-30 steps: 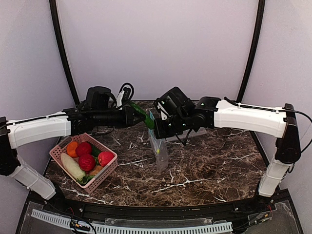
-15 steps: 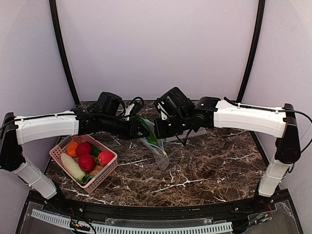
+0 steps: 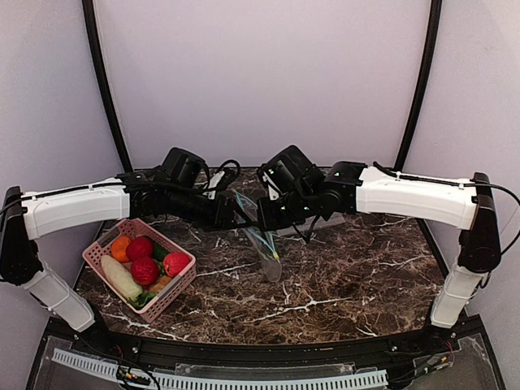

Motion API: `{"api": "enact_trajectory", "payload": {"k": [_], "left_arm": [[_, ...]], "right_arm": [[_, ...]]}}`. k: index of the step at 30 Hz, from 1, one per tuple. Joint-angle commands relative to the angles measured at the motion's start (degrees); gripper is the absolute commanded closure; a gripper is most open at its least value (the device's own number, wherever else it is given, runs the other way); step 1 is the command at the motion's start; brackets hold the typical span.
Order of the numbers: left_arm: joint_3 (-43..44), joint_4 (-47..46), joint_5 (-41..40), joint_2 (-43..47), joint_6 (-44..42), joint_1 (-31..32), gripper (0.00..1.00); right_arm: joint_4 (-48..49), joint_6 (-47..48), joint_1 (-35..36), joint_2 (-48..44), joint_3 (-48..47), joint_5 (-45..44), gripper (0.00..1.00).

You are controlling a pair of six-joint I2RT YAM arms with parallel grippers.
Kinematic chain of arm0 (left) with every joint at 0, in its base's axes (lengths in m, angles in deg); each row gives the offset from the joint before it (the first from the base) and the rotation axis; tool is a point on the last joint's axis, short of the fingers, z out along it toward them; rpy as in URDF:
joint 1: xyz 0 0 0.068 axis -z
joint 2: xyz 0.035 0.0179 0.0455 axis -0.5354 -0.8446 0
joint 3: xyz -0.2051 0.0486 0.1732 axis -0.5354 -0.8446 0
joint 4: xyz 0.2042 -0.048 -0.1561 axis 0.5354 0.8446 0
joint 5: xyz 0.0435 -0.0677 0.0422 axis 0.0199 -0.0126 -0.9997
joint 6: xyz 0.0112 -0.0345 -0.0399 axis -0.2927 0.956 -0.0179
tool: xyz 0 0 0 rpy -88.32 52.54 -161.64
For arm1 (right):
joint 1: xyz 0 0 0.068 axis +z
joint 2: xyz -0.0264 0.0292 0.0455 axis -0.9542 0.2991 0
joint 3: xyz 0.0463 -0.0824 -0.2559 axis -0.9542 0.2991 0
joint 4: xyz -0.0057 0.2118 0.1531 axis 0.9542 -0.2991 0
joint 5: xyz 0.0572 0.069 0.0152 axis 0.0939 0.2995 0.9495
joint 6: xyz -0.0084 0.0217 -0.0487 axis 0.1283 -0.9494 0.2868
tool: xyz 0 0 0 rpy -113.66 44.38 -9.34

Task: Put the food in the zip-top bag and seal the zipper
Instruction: Place the fake vegetable in the zipper food storage bag.

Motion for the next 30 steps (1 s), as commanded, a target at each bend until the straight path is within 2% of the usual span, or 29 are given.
{"api": "enact_trajectory", "payload": {"k": [1,6,12,25,30], "left_arm": [[2.34,4.72,-3.05,3.12,-2.06,0.32,0.44],[0.85,4.02,-4.36,4.22,-0.97,0.26,0.44],[-2.17,-0.78,-3.37,3.08,2.98,0.31,0.53],[-2.43,-5.02,-3.88,-0.27,4.53,-0.39,0.54],[-3.4,-4.26,-4.07,2.56,4.06,-1.86,0.48]], "right_arm": [[0.7,-0.2,-0.11,0.82,-1.22,-1.12,1.0],[0.7,-0.3,-0.16,0.93,-1.31,-1.14,1.0],[0.87,-0.16,-0.13,1.38,-1.76,-0.59,1.0],[0.85,-0.18,-0.19,2.03,-0.85,-0.63,1.0],[0.81,-0.64,-0.18,2.11,-0.35,-0.68,1.0]]}}
